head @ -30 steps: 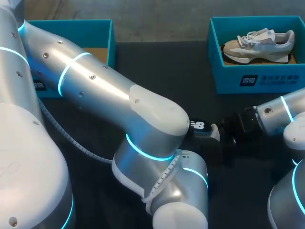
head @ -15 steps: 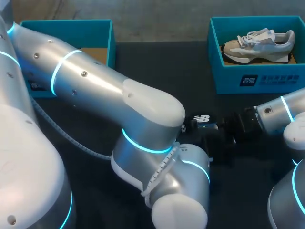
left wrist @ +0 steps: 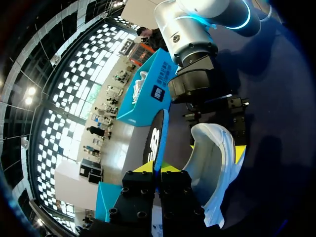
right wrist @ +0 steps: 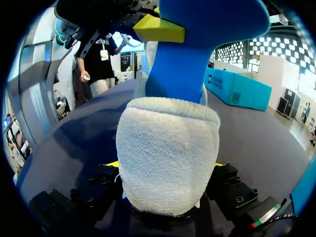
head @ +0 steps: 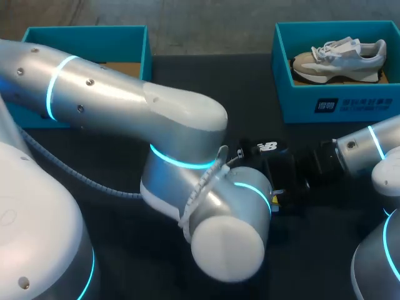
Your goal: Take the shoe out of the shoebox, open the shoe tongue, remove and reinsert the insole, then place the shoe into the shoebox
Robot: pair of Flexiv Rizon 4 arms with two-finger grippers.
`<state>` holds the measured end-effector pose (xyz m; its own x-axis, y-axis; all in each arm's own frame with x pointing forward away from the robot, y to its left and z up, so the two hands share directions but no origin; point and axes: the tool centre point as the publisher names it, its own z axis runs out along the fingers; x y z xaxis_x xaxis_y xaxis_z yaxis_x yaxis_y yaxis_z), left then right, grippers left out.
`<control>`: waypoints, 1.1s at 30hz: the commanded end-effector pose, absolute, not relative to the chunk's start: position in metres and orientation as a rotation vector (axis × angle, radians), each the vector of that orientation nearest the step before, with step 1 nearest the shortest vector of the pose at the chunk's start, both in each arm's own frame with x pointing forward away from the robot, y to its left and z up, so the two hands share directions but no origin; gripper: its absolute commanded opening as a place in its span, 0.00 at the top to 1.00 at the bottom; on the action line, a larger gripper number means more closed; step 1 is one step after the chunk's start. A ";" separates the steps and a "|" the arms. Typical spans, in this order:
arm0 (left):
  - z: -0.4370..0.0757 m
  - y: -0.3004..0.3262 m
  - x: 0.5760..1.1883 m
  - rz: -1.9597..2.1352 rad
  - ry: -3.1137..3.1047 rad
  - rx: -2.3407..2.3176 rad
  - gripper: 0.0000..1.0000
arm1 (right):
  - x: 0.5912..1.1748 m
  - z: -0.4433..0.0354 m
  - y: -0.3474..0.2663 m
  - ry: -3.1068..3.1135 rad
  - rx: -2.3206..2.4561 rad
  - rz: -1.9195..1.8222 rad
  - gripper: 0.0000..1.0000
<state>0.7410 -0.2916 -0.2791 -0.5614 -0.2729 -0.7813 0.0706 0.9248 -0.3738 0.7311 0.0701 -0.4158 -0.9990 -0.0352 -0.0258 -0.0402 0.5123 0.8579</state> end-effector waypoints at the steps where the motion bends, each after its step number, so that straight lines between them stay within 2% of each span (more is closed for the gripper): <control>1: -0.269 -0.289 0.748 -0.486 2.269 -0.113 1.00 | 0.732 -0.422 0.071 2.729 -0.068 1.543 1.00; 21: -0.266 -0.293 0.746 -0.302 2.532 0.080 1.00 | 0.732 -0.422 0.071 2.729 -0.068 1.543 1.00; 33: -0.238 -0.286 0.744 -0.645 2.655 0.088 1.00 | 0.732 -0.422 0.071 2.729 -0.068 1.543 1.00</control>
<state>0.7416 -0.3097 -0.2477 -0.8472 -0.0972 -0.5223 0.1099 0.9298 -0.3513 0.7310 0.0704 -0.4158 -0.9990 -0.0356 -0.0258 -0.0404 0.5121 0.8580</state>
